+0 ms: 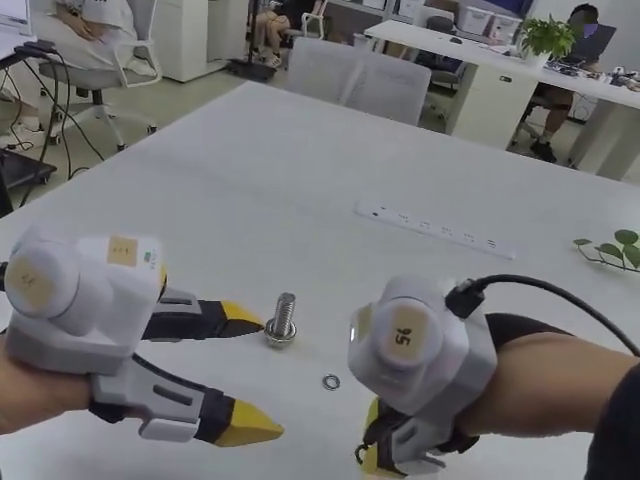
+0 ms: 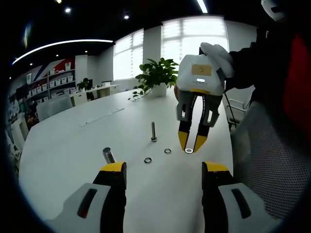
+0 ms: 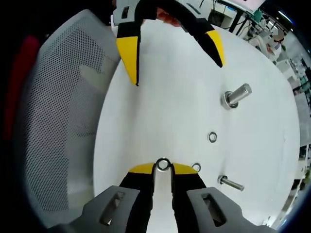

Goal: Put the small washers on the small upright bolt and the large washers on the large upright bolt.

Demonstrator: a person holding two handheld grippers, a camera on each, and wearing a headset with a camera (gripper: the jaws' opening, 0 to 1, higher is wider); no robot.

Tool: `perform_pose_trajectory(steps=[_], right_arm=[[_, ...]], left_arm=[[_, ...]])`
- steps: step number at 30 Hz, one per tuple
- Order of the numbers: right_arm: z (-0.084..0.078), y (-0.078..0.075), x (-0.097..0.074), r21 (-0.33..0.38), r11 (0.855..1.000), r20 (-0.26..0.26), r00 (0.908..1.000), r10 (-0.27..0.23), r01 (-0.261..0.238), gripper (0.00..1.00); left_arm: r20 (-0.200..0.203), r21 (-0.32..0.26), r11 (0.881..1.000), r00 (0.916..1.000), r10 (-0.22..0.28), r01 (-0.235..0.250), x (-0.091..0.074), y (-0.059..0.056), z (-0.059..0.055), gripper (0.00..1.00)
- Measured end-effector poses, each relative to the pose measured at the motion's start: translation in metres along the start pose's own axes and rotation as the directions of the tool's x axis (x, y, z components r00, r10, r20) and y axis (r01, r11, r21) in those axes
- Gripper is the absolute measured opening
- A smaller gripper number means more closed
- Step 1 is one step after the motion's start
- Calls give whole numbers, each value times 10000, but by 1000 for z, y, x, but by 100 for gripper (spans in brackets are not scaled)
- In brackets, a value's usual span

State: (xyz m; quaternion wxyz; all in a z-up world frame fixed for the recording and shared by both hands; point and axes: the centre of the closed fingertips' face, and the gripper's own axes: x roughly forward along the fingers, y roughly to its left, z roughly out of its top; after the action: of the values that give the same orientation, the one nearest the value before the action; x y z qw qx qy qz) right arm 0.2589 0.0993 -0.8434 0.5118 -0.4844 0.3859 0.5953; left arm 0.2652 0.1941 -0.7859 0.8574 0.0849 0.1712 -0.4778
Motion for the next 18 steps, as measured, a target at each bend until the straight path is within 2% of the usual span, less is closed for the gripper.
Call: perform_pose_trajectory(steps=[10, 18], right_arm=[[-19, -14, -20, 643, 9975, 88, 9995, -313, 307, 13], [-31, -34, -39, 1113, 9912, 125, 9972, -738, 719, 13]], left_arm=[[-7, -55, 10000, 10000, -22, 22, 1, 1, -1, 62], [-38, -104, 9999, 10000, -47, 47, 1, 0, -2, 62]])
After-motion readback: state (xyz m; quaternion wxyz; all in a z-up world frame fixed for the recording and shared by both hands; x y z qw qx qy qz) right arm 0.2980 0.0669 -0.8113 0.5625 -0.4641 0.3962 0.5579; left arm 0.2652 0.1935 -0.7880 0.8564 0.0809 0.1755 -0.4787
